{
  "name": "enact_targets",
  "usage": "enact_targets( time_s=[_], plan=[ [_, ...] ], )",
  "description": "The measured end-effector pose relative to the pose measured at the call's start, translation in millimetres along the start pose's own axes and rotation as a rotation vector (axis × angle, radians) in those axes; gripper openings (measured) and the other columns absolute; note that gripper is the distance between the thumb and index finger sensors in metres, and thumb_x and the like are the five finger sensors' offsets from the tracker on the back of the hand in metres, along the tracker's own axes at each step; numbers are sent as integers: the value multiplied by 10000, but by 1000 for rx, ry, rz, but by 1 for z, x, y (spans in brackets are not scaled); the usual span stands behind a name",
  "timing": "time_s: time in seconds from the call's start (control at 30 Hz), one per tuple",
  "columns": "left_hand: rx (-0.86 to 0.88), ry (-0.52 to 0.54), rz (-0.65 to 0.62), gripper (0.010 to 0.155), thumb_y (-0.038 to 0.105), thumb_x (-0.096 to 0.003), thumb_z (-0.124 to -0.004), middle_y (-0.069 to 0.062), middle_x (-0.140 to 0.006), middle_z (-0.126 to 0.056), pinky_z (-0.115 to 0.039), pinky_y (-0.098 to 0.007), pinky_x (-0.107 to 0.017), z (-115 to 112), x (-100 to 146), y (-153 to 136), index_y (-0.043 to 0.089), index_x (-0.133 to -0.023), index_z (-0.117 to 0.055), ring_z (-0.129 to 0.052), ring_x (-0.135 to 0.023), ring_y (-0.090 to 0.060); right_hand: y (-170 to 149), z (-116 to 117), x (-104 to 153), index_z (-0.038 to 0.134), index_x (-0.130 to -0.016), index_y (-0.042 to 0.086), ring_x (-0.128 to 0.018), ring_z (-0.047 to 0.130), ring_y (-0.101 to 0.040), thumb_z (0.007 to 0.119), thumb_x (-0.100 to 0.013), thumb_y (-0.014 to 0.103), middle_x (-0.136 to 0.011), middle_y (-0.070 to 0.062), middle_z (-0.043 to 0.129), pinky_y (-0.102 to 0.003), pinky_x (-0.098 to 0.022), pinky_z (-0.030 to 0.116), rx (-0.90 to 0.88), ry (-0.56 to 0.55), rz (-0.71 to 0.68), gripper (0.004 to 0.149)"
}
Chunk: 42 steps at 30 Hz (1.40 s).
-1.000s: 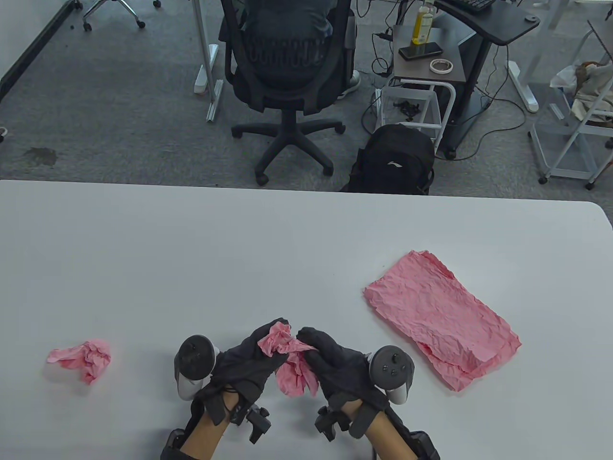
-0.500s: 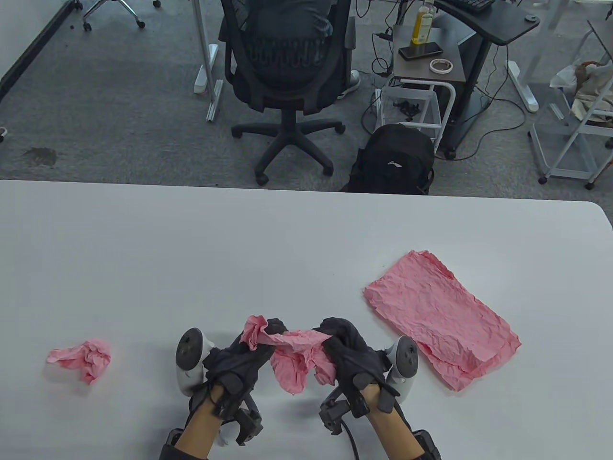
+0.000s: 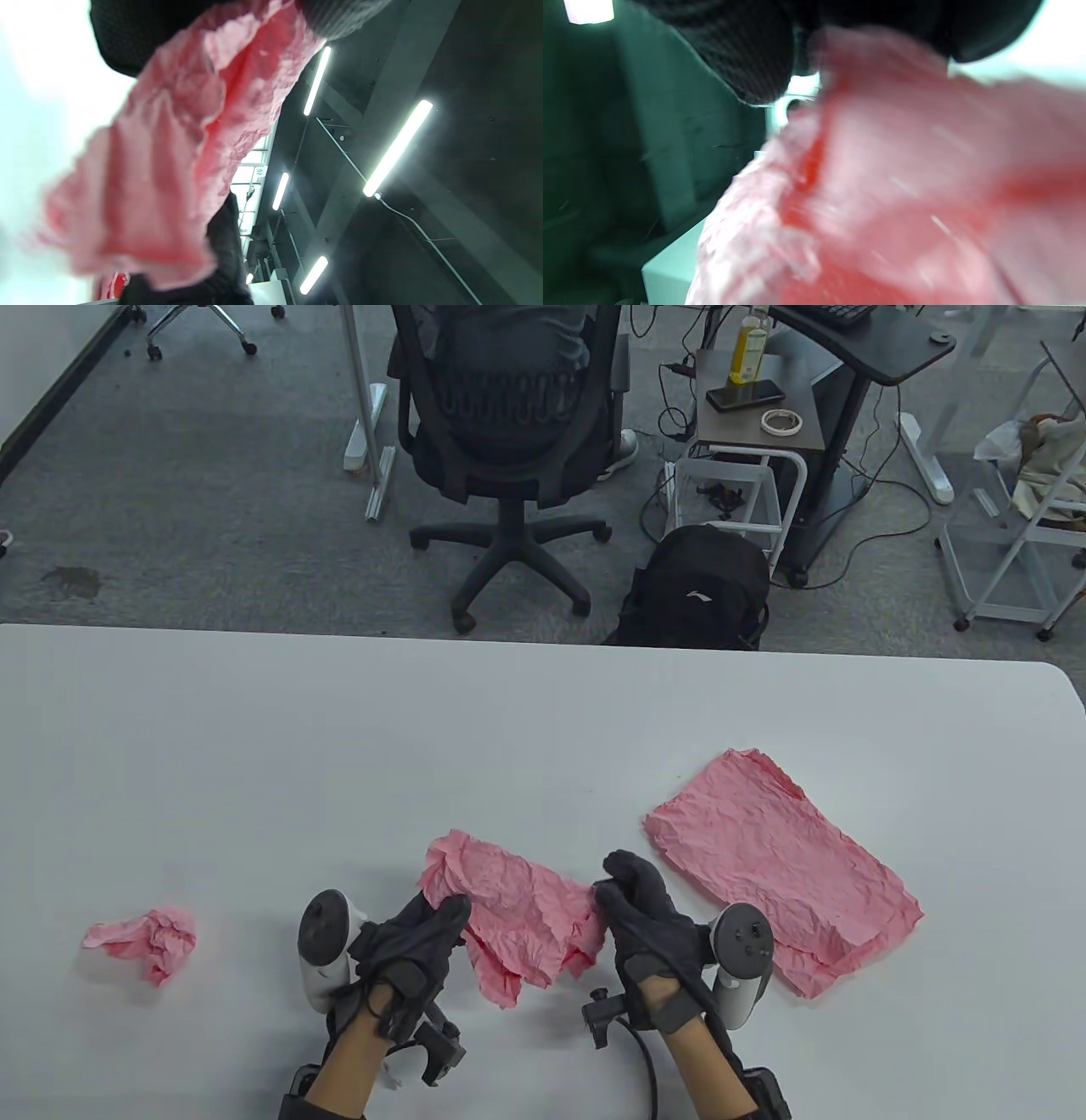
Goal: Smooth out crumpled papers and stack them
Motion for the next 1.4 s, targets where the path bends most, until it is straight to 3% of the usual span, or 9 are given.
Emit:
enact_targets(
  time_s=[0.13, 0.23, 0.3, 0.57, 0.73, 0.9, 0.97, 1.23, 1.4],
  plan=[
    [20, -16, 11, 558, 431, -584, -633, -97, -1016, -750, -773, -486, -640, -5, -1, -3, 185, -1083, -587, -942, -858, -305, 50, 33, 16, 622, -1003, 169, -894, 641, -471, 821, -503, 351, -978, -166, 665, -663, -601, 548, 483, 188, -452, 568],
    [31, -95, -6, 584, 430, -582, -659, -91, -1052, -714, -765, -484, -663, -15, -3, 0, 188, -1102, -546, -917, -911, -300, 53, 64, 29, 487, -1073, 146, -959, 515, -532, 847, -488, 452, -1082, -236, 535, -720, -615, 472, 583, 364, -441, 752],
    [17, -141, -23, 639, 404, -570, -706, -128, -1089, -633, -763, -488, -669, -23, -4, 4, 178, -1124, -482, -874, -960, -315, 44, 77, 33, 255, -1087, 124, -988, 433, -550, 847, -486, 487, -1126, -264, 360, -732, -621, 450, 648, 459, -366, 918],
    [-189, -122, -48, 679, 276, -513, -833, -133, -1021, -727, -842, -428, -563, -26, -4, 10, 172, -1110, -527, -1007, -787, -270, 49, 51, 21, 662, -968, 66, -613, 963, -443, 798, -498, 252, -827, -261, 882, -568, -426, 781, 439, 260, -419, 523],
    [-280, -50, -46, 521, 261, -518, -809, -82, -867, -906, -860, -429, -506, -19, -2, 13, 182, -1026, -721, -1063, -667, -254, 39, 37, 12, 747, -907, 73, -517, 1026, -376, 781, -494, 250, -739, -198, 961, -521, -365, 829, 327, 216, -315, 450],
    [-388, 89, 36, 463, 315, -529, -791, -80, -764, -950, -865, -411, -435, 12, 2, 11, 164, -966, -793, -1074, -528, -232, 15, 2, -4, 724, -913, 102, -570, 980, -401, 758, -507, 253, -787, -180, 915, -541, -403, 793, -41, 89, -43, 435],
    [-390, 72, 52, 449, 338, -532, -800, -70, -712, -971, -869, -401, -398, 19, 2, 11, 160, -943, -820, -1078, -463, -215, 6, -5, -7, 689, -929, 94, -479, 1018, -355, 771, -506, 250, -665, -133, 964, -512, -349, 820, -104, 81, 40, 458],
    [-381, 77, 105, 451, 413, -520, -823, -22, -523, -1013, -875, -358, -258, 21, 4, 8, 123, -858, -891, -1057, -245, -137, -13, -2, -7, 730, -910, 65, -363, 1034, -312, 789, -503, 297, -493, -76, 981, -510, -295, 825, 126, 254, 259, 473],
    [-348, -48, 61, 450, 418, -517, -821, -12, -512, -1010, -868, -353, -252, 11, -3, 6, 140, -863, -891, -1044, -231, -129, -18, 8, -6, 423, -1051, 84, -720, 847, -479, 839, -496, 417, -915, -226, 757, -595, -484, 709, 68, 402, 271, 769]
  ],
)
Point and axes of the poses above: the tracker on the back of each hand, its own y axis roughly to the thumb side, its own x axis roughly from the fingertips to the wrist, z = x × y, the point moved 2 cm from there along -x, roughly from the wrist to the fingertips
